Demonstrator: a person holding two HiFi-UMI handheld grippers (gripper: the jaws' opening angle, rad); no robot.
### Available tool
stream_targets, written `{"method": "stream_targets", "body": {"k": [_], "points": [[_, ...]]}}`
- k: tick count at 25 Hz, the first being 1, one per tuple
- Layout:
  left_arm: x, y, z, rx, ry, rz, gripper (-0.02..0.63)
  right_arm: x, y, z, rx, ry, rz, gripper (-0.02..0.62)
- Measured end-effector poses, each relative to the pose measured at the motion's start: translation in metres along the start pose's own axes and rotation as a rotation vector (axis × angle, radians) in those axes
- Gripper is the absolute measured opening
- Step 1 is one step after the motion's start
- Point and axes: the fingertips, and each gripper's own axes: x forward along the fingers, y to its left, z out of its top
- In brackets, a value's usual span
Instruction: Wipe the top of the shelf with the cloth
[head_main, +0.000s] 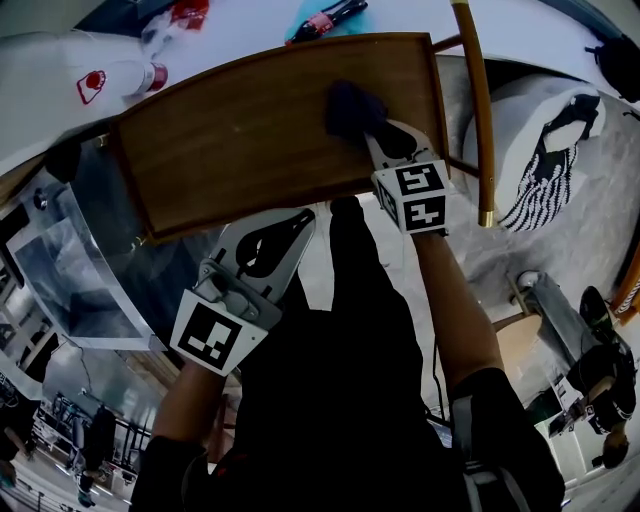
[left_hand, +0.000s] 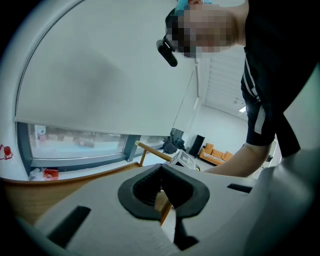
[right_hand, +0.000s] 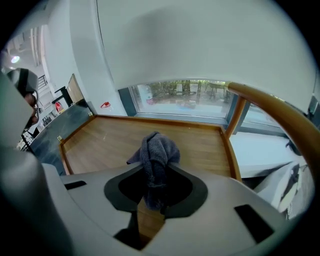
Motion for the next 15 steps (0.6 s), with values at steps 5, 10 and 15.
{"method": "stream_targets", "body": {"k": [5, 10, 15], "points": [[0.013, -0.005, 0.004, 0.009, 0.008, -0.019, 0.018, -0.009, -0.026, -0.006, 0.020, 0.002, -0.054, 0.083], [0.019, -0.010, 0.004, 0.015, 0.011, -0.030, 0.018, -0.019, -0.042, -0.012, 0.032, 0.005, -0.089, 0.083], [0.009, -0.007, 0.005, 0.009, -0.004, -0.017, 0.018, -0.034, -0.037, 0.000, 0.023, -0.029, -0.097, 0.083]]}}
